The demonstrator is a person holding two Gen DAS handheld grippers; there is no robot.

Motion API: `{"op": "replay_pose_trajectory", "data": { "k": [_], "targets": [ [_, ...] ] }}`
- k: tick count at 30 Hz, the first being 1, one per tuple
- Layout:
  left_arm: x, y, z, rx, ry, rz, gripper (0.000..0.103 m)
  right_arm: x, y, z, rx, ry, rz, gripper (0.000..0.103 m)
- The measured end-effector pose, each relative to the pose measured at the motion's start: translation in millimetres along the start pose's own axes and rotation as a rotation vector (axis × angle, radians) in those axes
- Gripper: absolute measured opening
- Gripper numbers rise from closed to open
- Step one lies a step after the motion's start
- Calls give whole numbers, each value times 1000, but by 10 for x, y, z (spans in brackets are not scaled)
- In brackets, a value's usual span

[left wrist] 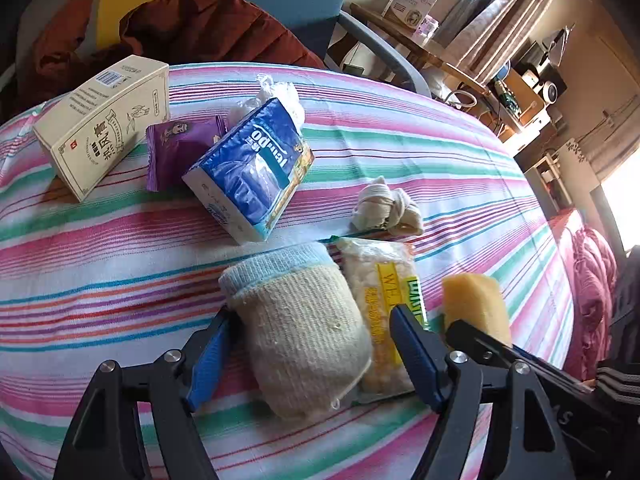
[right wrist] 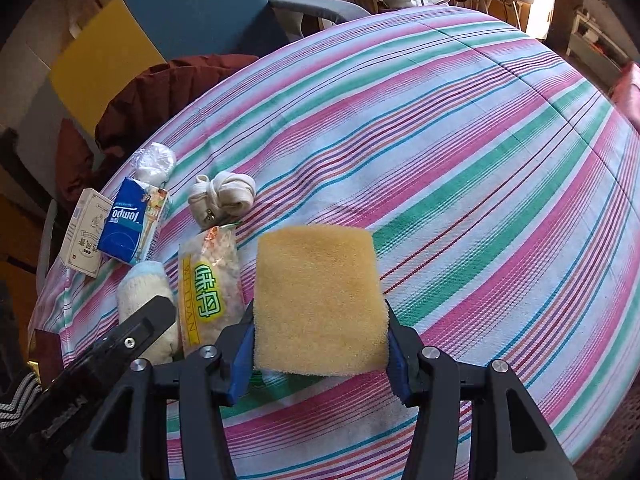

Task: Organize objects
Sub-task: 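Grasp the grey knit sock with the left tool while the right tool holds the sponge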

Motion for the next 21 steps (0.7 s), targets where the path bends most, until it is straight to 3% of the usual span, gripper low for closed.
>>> {"op": "replay_pose_trajectory", "data": {
  "k": [2, 4, 6, 9, 16, 21],
  "targets": [
    [-13, -28, -34, 65, -50, 18, 77, -3, -2, -3, 1, 0, 0, 55],
    [-49, 31, -93, 85, -97, 5, 68, 8, 6, 3, -1, 0, 0, 55],
    [-104, 107, -161, 111, -136, -31, 65, 2, 0, -1, 1, -1, 2, 55],
    [-177, 144, -326, 205, -179, -21, 56, -19, -6, 7, 6, -11, 9, 55],
    [-373, 471, -446, 133, -216, -42, 54, -144, 88, 1, -48, -63, 17, 55],
    [-497, 624, -596, 110, -242, -43, 54, -183, 260, -14, -104, -87, 89, 55]
  ]
}}
Point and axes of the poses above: each gripper's, at about its wrist camera, not at the fingertips, and x roughly the way its jaws point, y to its left, z to its top, the point moved 2 cm from there along x, roughly the way its jaws point, and after that the axes turned 3 degrees about -x, right-handed, at the moved point
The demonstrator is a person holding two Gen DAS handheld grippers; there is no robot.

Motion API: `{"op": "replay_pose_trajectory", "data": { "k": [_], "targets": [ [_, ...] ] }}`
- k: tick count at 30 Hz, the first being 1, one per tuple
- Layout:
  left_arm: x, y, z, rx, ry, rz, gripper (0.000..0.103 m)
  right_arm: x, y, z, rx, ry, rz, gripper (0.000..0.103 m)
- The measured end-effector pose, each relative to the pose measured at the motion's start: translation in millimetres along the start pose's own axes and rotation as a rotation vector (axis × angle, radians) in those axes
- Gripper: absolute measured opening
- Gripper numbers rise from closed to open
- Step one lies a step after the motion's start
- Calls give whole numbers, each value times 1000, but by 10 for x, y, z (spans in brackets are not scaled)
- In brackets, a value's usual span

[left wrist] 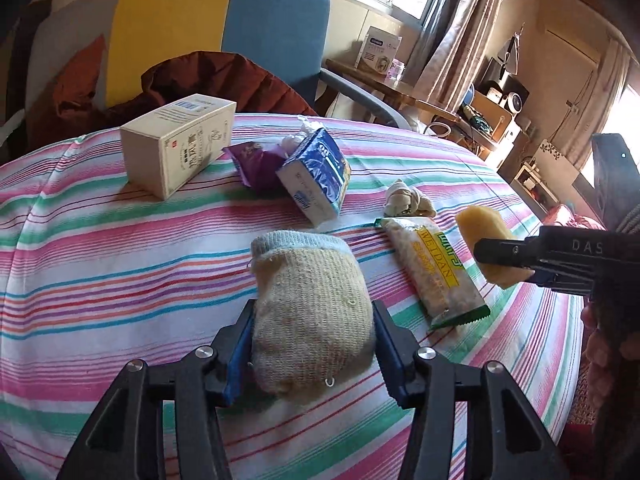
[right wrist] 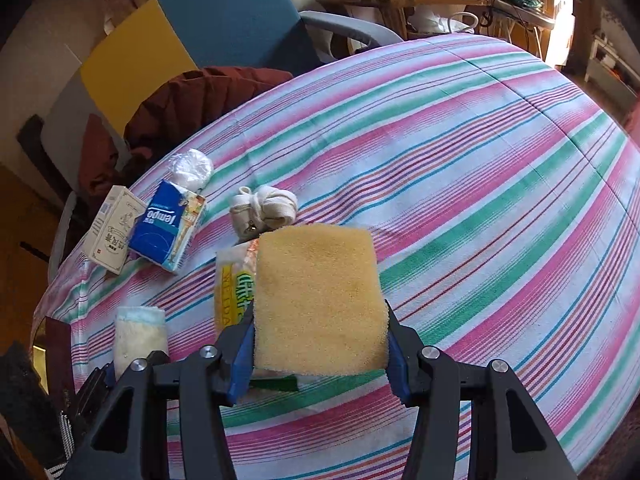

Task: Organize objects
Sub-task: 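Grasp the grey knit sock with the left tool while the right tool holds the sponge, then carry the sock over the gold tray with the left tool while the right tool carries the sponge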

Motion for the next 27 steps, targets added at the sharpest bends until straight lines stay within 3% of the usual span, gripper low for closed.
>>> {"op": "replay_pose_trajectory", "data": {
  "k": [6, 13, 20, 27],
  "targets": [
    [-222, 193, -158, -23, -17, -4, 54, -52, 410, -106, -131, -16, 119, 55],
    [-395, 324, -268, -56, -36, -19, 54, 73, 817, -313, -337, 11, 101, 55],
    [-647, 504, -365, -114, -58, -15, 54, 150, 924, -396, -424, 26, 75, 55],
    [-1012, 560, -536, -90, -81, -31, 54, 156, 1017, -467, -469, 28, 93, 55]
  ]
}}
Point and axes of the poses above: each gripper's, at about its wrist camera, not at the fingertips, and x roughly the way its jaws point, y to its left, z to its top, the point moved 2 cm from there along x, roughly the way its jaws point, and after that the axes turned 3 degrees about -x, right-handed, at the moved point
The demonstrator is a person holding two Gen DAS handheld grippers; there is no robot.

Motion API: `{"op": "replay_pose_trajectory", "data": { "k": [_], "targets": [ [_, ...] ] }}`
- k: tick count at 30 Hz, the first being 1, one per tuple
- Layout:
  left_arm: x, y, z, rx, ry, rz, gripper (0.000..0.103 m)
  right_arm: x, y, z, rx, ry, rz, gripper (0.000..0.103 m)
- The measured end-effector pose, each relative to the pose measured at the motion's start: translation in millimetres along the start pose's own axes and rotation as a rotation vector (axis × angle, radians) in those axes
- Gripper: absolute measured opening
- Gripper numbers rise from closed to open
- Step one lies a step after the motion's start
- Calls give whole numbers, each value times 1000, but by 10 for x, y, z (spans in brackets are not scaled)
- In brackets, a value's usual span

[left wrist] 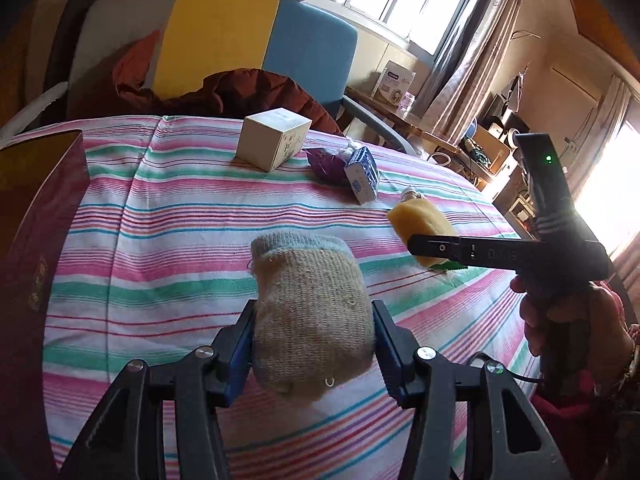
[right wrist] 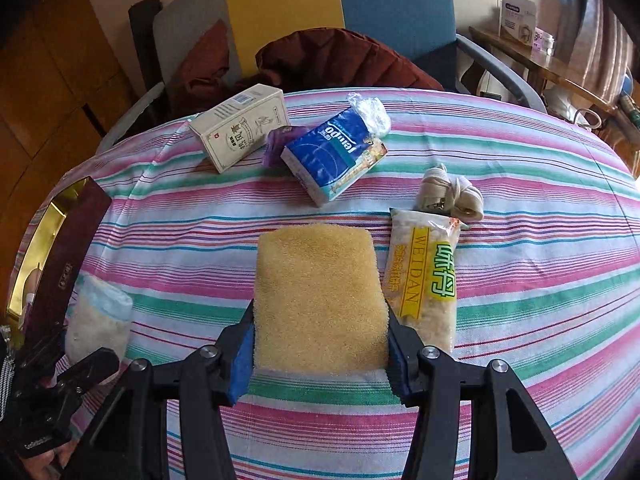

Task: Organize objects
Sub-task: 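Carry the sock over the gold tray with the left tool while the right tool carries the sponge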

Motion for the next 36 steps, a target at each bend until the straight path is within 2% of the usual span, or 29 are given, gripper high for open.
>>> {"op": "replay_pose_trajectory", "data": {
  "k": [5, 11, 17, 20, 24, 29, 36],
  "targets": [
    [-268, 127, -22, -8, -29, 16, 54, 45, 181, -41, -53, 15, 1, 55],
    [-664, 444, 76, -70, -88, 62, 54, 65, 432, -74, -149, 5, 27, 55],
    [-976, 945, 173, -158, -118, 154, 54, 68, 521, -100, -170, 1, 52, 55],
    [-1040, 1188, 185, -202, -114, 193, 54, 73, 546, -106, -178, 1, 60, 55],
    [-998, 1475, 178, -251, -67, 243, 54, 92, 587, -120, -190, 6, 72, 55],
    [-942, 1708, 128, -311, -20, 255, 55, 85, 617, -121, -198, 2, 79, 55],
    [-1044, 1774, 54, -376, -61, 301, 58, 92, 621, -121, -200, 4, 81, 55]
  ]
}}
Point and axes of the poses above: each gripper's, at about its wrist camera, not at the fingertips, and x roughly the way its jaws point, y to its left, z to its top, the point moved 2 cm from there along x, roughly the way its jaws point, and after that the axes turned 3 degrees about -x, right-handed, at the moved point
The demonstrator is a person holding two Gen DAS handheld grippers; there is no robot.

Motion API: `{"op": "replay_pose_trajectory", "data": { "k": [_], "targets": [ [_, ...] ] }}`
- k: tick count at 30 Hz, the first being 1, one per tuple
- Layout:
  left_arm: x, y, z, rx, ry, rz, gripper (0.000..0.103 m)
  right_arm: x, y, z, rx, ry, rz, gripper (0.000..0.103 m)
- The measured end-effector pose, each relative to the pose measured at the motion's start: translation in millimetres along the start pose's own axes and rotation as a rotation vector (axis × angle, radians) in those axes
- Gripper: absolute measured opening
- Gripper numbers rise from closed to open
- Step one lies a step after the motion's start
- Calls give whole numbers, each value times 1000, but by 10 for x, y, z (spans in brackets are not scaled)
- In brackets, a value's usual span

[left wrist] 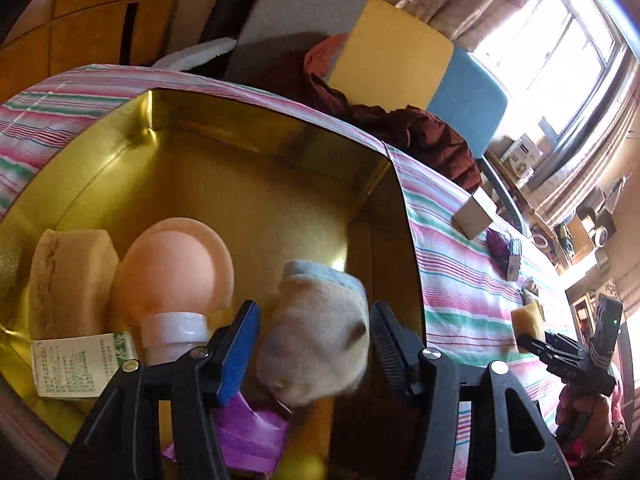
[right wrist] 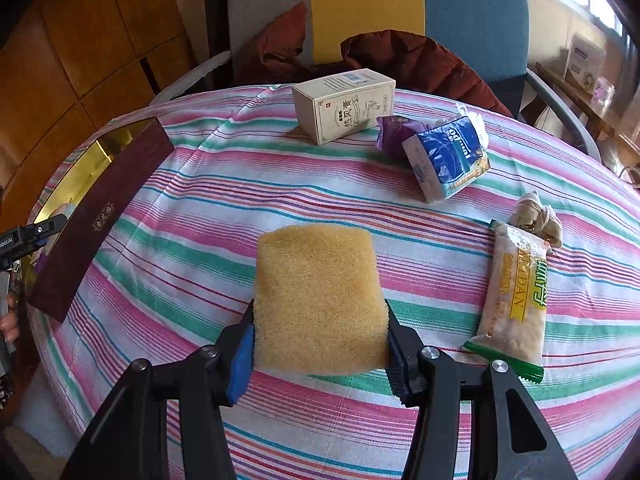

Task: Organize objects
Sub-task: 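Carry the sock over the gold tray with the left tool while the right tool carries the sponge, then open the left tool to release the sock while the right tool drops the sponge into the tray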

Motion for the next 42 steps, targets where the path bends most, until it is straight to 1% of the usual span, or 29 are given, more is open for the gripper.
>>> {"op": "replay_pose_trajectory", "data": {
  "k": [4, 7, 12, 15, 16, 20, 23, 27, 29, 32, 37, 39, 42],
  "targets": [
    [-139, 43, -49, -24, -66, -17, 59, -4, 44, -3, -26, -3, 2, 55],
    [-242, 124, -90, -60, -101, -4, 59, -20, 96, -9, -49, -6, 7, 55],
    [-369, 222, -35, -67, -121, 6, 59, -21, 231, 0, -64, 33, 20, 55],
    [-469, 296, 21, -77, -146, 14, 60, -47, 372, 44, -38, 48, 67, 55],
    [-494, 324, 35, -83, -150, 16, 61, -62, 435, 71, -23, 46, 97, 55],
    [-548, 403, 89, -106, -152, 26, 62, -117, 819, 201, 7, 30, 221, 55],
    [-569, 440, 103, -102, -150, 26, 62, -203, 1283, 295, -52, 2, 293, 55],
    [-606, 528, 122, -122, -158, 24, 62, -263, 1870, 423, -131, -24, 346, 55],
    [-619, 578, 142, -139, -159, 30, 62, -228, 2095, 526, -165, -32, 343, 55],
    [-649, 640, 155, -160, -163, 36, 62, -99, 2334, 755, -187, -45, 287, 55],
    [-666, 674, 157, -183, -150, 27, 62, 257, 2504, 1112, -150, -26, 216, 55],
    [-678, 664, 165, -182, -150, 19, 62, 386, 2555, 1207, -153, -20, 174, 56],
    [-699, 662, 179, -182, -156, 14, 62, 568, 2597, 1305, -149, 0, 135, 56]
  ]
}}
Point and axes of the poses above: each gripper's, at about its wrist camera, not at the fingertips, and x roughly the way its jaws point, y to its left, z to its top, the point moved 2 cm from there along x, roughly the way its jaws point, and after that the axes turned 3 degrees about -x, right-handed, at the moved point
